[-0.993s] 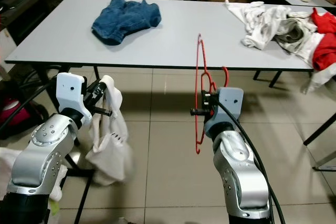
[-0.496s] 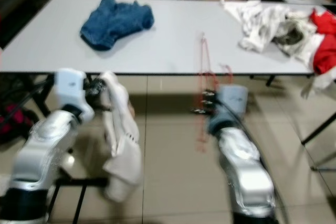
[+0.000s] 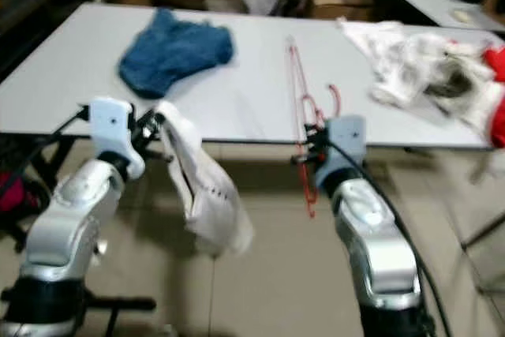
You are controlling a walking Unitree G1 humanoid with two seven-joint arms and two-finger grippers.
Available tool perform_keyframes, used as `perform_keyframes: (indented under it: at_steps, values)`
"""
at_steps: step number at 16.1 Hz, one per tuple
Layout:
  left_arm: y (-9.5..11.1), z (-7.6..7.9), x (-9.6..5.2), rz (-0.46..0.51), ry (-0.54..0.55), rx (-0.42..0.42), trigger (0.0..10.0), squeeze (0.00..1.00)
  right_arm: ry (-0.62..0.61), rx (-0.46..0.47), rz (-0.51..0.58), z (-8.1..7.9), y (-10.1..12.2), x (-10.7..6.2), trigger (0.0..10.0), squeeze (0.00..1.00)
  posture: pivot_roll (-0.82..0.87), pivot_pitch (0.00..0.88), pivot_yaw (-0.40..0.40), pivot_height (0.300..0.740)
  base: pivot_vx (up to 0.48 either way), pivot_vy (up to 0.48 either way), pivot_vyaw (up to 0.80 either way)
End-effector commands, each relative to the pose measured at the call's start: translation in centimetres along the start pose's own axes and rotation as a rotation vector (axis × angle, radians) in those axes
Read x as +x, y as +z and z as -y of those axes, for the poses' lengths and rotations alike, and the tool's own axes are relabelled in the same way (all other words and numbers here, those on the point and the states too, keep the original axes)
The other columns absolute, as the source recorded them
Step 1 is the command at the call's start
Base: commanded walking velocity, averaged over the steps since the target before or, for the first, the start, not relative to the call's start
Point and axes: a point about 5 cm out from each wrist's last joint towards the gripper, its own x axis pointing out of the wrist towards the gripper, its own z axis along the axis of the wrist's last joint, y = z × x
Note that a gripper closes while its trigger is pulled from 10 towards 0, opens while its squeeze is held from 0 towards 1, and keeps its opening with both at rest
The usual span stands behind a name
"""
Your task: Hang hanger
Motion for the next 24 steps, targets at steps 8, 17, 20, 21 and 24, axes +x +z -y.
perform_keyframes:
  at_steps: [8, 17, 20, 21, 24]
  values:
    - [4.3, 0.1, 2.4, 0.122, -0.079, 0.055, 10.0, 0.00, 0.389, -0.167, 0.019, 6.5, 3.6, -4.4, 10.0, 0.00, -0.07, 0.000, -0.035, 0.740, 0.398, 0.000, 0.00]
    - [9.2, -1.0, 6.7, 0.203, -0.159, 0.130, 10.0, 0.00, 0.834, -0.185, -0.157, 6.5, 3.8, -10.1, 10.0, 0.00, -0.08, 0.000, -0.025, 0.740, 0.384, 0.000, 0.00]
    - [10.2, 1.6, 6.5, 0.240, -0.311, 0.070, 10.0, 0.00, 0.910, -0.161, -0.149, 5.1, 3.2, -9.9, 10.0, 0.00, -0.08, 0.000, -0.013, 0.740, 0.380, 0.000, 0.00]
    - [10.5, 2.1, 6.2, 0.251, -0.345, 0.031, 10.0, 0.00, 0.918, -0.163, -0.151, 4.8, 3.0, -9.7, 10.0, 0.00, -0.08, 0.000, -0.012, 0.740, 0.375, 0.000, 0.00]
    - [11.5, 3.1, 5.1, 0.287, -0.449, -0.041, 10.0, 0.00, 0.931, -0.169, -0.161, 4.3, 2.6, -9.2, 10.0, 0.00, -0.07, 0.000, -0.016, 0.740, 0.380, 0.000, 0.00]
